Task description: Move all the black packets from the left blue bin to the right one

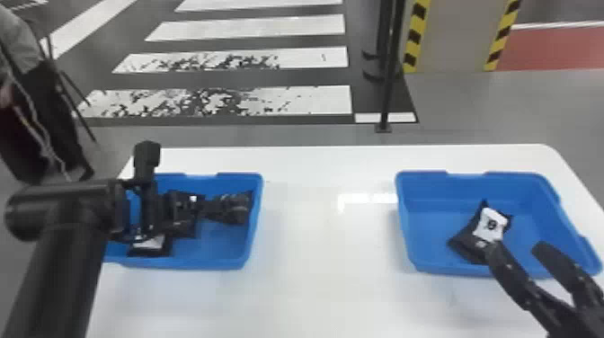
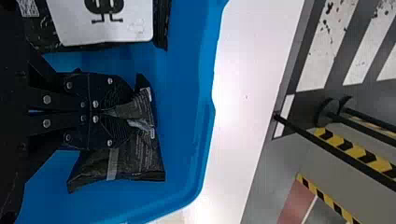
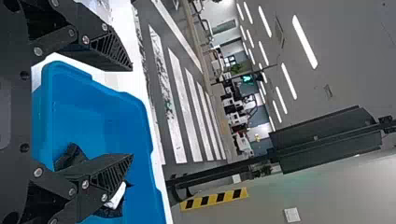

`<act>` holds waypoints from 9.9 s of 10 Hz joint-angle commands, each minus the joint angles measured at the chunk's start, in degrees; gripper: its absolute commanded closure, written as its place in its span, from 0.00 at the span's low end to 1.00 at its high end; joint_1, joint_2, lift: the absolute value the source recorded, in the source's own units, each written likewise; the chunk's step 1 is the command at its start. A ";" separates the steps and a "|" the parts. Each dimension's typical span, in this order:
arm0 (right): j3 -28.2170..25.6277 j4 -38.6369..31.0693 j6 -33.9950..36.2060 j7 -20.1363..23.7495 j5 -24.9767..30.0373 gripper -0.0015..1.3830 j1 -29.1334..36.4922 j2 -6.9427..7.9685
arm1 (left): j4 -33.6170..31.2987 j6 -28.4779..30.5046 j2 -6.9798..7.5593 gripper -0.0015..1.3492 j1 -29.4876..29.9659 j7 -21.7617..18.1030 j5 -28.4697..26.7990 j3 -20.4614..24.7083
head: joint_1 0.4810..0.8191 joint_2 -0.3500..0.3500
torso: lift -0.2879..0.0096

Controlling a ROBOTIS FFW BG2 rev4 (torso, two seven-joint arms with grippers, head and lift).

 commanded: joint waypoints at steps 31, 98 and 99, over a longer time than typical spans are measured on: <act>5.63 1.51 11.53 3.25 -2.11 0.93 -13.45 -3.16 | -41.66 -7.24 -6.68 0.11 24.55 2.00 35.82 -9.13 | 0.63 0.35 | 0.50; 14.43 -1.59 11.39 3.43 -8.96 0.93 -11.76 -3.60 | -50.80 9.92 -5.80 0.90 21.74 2.35 26.11 -14.61 | 0.63 0.36 | 0.50; 14.66 -1.45 11.39 3.43 -9.19 0.93 -11.76 -3.60 | -50.80 9.63 -5.89 0.90 21.74 2.35 26.23 -14.50 | 0.63 0.37 | 0.50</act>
